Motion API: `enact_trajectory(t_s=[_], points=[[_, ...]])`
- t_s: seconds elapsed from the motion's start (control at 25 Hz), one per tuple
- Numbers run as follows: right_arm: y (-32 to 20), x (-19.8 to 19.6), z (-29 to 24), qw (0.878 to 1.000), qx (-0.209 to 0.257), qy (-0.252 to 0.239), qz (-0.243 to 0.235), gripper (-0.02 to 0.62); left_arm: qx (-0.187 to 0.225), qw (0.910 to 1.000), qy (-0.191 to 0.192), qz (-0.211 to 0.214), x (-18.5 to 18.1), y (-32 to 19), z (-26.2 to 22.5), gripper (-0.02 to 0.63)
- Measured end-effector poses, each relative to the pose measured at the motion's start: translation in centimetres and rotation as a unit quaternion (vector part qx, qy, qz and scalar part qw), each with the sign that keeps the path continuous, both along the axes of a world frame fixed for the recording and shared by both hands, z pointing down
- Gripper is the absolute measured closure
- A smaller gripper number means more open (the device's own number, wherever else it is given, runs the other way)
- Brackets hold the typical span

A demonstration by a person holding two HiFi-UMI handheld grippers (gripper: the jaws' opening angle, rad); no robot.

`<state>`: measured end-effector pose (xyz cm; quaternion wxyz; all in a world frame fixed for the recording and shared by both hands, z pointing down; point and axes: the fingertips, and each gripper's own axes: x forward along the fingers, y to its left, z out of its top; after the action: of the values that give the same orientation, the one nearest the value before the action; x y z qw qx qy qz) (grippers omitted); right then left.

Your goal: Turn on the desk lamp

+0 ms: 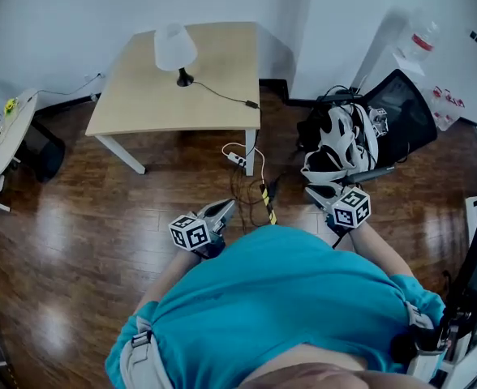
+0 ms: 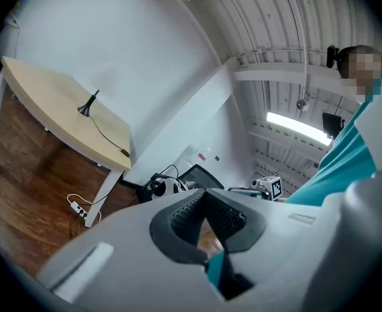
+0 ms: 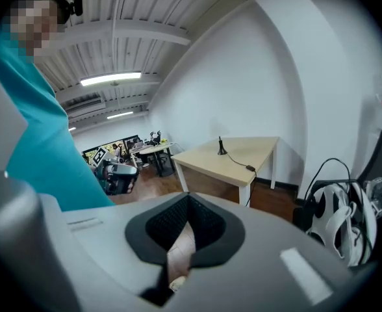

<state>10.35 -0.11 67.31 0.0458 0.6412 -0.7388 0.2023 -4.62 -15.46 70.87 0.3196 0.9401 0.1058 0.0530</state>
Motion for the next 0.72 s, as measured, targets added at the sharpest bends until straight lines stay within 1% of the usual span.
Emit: enact_trajectory(t_s=[0.08,0.2,0.32,0.4,0.48,0.52,0.64,0.72], points=[[-1.9,1.6,0.1,1.000,-0.003,-0.004,-0.012,0.594,0.001,1.0000,-0.003,-0.006,2.2,-1.7,-0.2,0.606],[-3.7,4.6,1.7,0.999,-0.011,-0.014,-0.039,0.594,-0.001,0.9995,-0.003,-0.031,4.6,-3.1,0.2,0.606],[-6.1,9.4,4.4,0.997,-0.012,-0.029,-0.073,0.594,0.007,0.9970,-0.014,-0.076,7.0,-4.4,1.9,0.606],[-8.0,13.2,5.8,0.993,-0.007,-0.036,-0.110,0.594,0.018,0.9928,-0.023,-0.116,9.2,-5.3,2.5,0.606],[-10.2,16.9,6.4,0.987,-0.001,-0.037,-0.156,0.594,0.029,0.9845,-0.031,-0.170,11.4,-6.2,2.7,0.606],[-11.2,18.3,6.5,0.983,0.001,-0.037,-0.178,0.594,0.030,0.9783,-0.035,-0.202,12.1,-6.6,2.8,0.606],[-13.4,21.1,5.8,0.970,0.008,-0.029,-0.242,0.594,0.024,0.9554,-0.040,-0.292,12.7,-6.9,3.0,0.606],[-15.1,23.2,5.4,0.963,0.008,-0.026,-0.268,0.594,0.019,0.9396,-0.051,-0.338,13.3,-6.9,3.4,0.606]])
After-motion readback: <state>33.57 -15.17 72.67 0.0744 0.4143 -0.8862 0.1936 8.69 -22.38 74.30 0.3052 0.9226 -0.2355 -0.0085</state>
